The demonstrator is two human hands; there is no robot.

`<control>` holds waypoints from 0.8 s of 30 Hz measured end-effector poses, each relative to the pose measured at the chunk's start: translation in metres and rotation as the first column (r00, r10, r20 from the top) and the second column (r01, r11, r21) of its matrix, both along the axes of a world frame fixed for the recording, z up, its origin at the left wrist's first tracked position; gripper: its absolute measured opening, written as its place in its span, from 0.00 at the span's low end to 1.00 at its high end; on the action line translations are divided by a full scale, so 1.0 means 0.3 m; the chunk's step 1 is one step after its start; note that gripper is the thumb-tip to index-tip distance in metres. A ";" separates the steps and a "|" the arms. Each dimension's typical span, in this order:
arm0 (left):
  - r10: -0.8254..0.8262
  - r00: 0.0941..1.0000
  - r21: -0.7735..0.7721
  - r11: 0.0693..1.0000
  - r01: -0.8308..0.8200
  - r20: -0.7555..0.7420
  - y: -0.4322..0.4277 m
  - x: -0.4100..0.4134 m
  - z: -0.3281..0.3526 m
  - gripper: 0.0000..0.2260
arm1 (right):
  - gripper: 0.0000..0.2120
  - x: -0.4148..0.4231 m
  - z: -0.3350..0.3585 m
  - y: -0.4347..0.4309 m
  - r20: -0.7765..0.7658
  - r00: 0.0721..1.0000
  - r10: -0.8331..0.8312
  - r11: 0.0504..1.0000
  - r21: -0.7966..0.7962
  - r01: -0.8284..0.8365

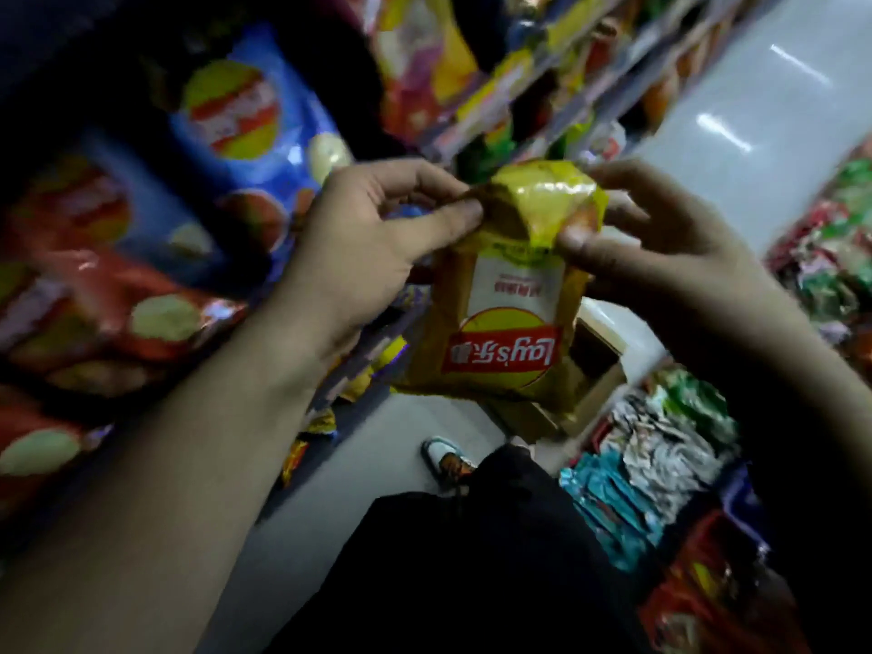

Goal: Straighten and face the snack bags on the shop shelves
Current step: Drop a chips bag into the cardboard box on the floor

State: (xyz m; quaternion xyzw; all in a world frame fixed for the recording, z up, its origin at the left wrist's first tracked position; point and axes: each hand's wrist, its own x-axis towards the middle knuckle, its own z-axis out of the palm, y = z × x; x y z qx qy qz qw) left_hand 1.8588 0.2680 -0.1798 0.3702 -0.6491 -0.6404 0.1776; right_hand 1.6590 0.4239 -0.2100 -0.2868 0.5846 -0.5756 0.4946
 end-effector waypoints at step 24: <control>-0.531 0.766 0.652 0.731 0.199 0.362 0.132 -0.704 -1.921 0.34 | 0.33 -0.210 -1.764 0.231 0.068 0.754 -0.653 0.580 0.685 0.441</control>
